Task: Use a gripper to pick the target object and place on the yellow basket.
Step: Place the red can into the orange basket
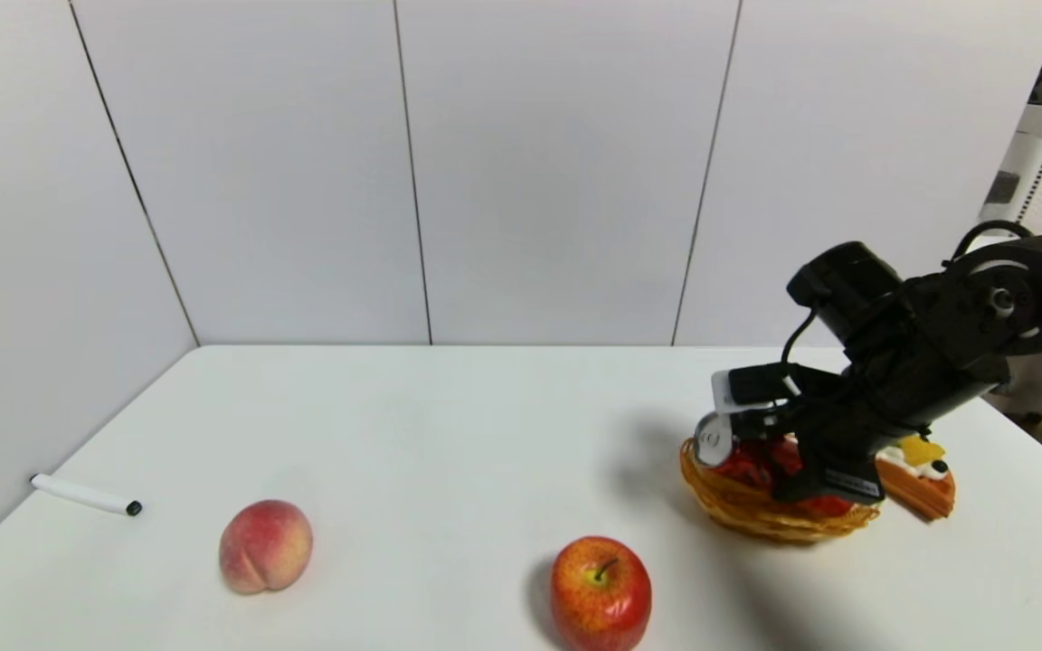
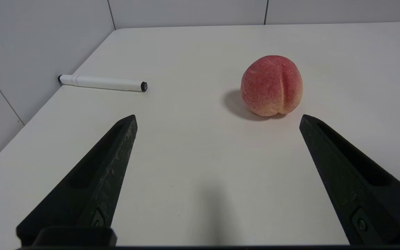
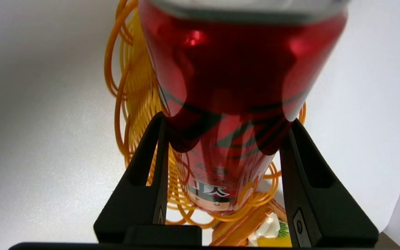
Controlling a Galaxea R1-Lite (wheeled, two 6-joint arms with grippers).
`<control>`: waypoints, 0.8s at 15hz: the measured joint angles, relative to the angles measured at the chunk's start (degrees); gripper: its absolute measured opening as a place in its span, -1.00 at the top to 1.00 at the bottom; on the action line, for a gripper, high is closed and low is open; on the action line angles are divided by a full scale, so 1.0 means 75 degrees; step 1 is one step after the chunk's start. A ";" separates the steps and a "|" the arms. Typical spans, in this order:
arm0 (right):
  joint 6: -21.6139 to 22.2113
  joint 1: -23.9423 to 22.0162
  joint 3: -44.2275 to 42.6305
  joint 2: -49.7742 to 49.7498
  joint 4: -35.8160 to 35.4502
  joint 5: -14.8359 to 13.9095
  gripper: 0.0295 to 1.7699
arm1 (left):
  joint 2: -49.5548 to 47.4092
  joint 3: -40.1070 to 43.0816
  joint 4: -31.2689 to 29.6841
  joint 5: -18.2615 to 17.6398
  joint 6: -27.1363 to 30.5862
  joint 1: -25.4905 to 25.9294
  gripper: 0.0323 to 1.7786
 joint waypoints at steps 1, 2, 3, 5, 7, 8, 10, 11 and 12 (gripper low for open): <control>0.0003 0.0007 -0.0003 0.0049 -0.0003 -0.0059 -0.15 | 0.0000 0.0000 0.0000 0.0000 0.0000 -0.0003 -0.90; 0.0007 0.0015 -0.0029 0.0104 -0.0015 -0.0125 -0.25 | 0.0000 0.0000 0.0000 0.0000 0.0000 -0.0003 -0.90; 0.0018 0.0026 -0.0050 0.0151 0.0003 -0.0150 -0.34 | 0.0000 0.0000 0.0000 0.0000 0.0000 -0.0003 -0.90; 0.0114 0.0041 -0.0132 0.0203 0.0020 -0.0154 -0.47 | 0.0003 0.0000 0.0000 0.0000 0.0000 0.0000 -0.90; 0.0263 0.0041 -0.0309 0.0107 0.0037 -0.0158 -0.58 | 0.0000 0.0000 0.0000 0.0000 0.0000 0.0003 -0.90; 0.0429 0.0033 -0.0377 -0.0036 0.0044 -0.0161 -0.62 | 0.0003 0.0000 0.0000 0.0000 0.0000 0.0003 -0.90; 0.1066 0.0024 -0.0463 -0.0572 0.0062 -0.0140 -0.69 | 0.0000 0.0000 0.0000 0.0000 0.0000 0.0000 -0.90; 0.1517 0.0003 -0.0460 -0.0948 0.0062 -0.0117 -0.72 | 0.0000 0.0000 0.0000 0.0000 0.0000 0.0000 -0.90; 0.2095 -0.0044 -0.0349 -0.1432 0.0059 -0.0091 -0.74 | 0.0003 0.0000 0.0000 0.0000 0.0003 0.0000 -0.90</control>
